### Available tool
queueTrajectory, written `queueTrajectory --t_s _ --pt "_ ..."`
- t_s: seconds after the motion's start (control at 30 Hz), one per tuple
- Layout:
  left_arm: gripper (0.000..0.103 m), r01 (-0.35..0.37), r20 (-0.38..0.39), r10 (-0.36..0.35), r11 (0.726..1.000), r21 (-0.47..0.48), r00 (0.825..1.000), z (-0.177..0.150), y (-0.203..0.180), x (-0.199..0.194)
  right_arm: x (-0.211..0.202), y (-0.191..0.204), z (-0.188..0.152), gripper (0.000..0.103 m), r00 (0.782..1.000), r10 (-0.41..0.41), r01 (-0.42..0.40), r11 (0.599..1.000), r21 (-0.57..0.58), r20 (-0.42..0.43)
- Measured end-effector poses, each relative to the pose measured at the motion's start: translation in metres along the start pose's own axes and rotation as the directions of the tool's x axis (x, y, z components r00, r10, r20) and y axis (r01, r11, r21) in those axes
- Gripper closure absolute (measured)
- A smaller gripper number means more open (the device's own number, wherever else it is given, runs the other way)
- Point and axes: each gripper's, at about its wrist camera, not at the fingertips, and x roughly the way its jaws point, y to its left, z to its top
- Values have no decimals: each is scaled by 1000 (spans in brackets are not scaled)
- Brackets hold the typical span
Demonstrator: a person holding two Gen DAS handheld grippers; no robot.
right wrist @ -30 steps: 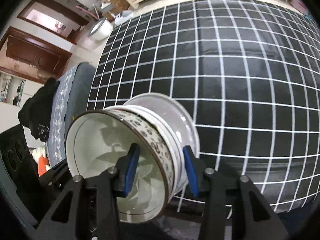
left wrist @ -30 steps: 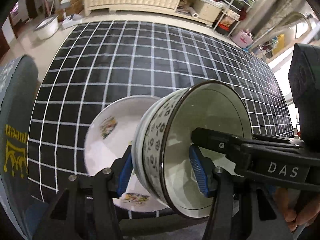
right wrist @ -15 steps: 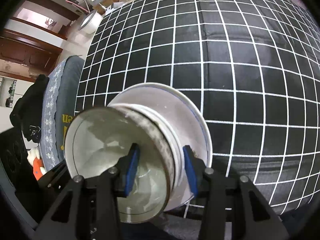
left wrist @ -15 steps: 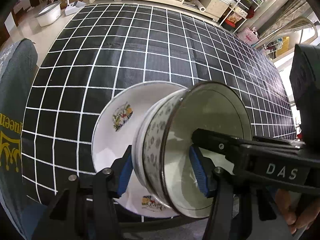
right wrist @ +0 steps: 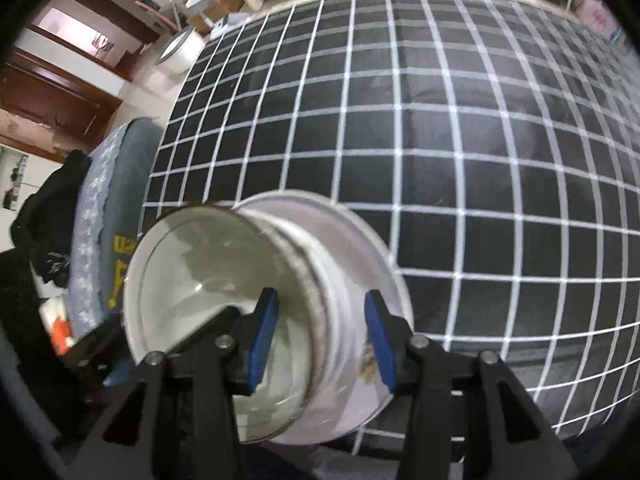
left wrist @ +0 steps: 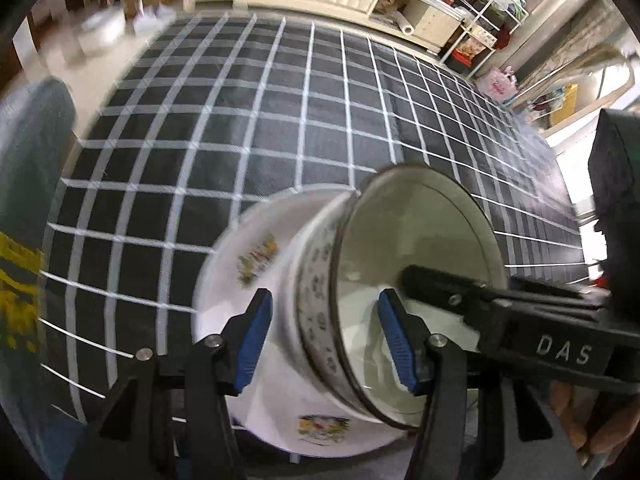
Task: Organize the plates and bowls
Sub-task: 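Lower the patterned bowl onto the bowls on the plate stack, then open both tools and withdraw them from the bowl stack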
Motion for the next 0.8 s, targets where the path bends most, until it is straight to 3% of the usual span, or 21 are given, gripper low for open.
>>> queueTrajectory --t_s 0.2,0.33,0.37,0.43,0.6,0.73,0.8 --pt "50 -73 82 66 994 82 994 0 -13 -21 -14 -4 -7 48 998 -4 5 1000 -24 56" --pt "49 -120 119 110 990 78 987 -3 -18 -31 -34 -1 -14 48 994 8 -1 998 -57 113" --pt "45 -140 130 130 988 69 983 -4 -18 -34 -39 1 -15 48 992 2 7 998 -69 130" --pt "43 -177 158 166 983 54 973 -6 -16 -41 -52 6 -20 48 983 -25 46 992 -113 184" --pt "43 -195 231 179 979 50 956 -15 -20 -70 -84 9 -32 43 956 -52 100 983 -155 289" --pt "43 -240 347 201 968 72 916 -28 -40 -101 -112 4 -49 41 926 -36 111 977 -179 376" --pt "43 -223 404 176 972 74 898 -38 -47 -117 -123 -3 -58 38 910 -25 106 979 -175 413"
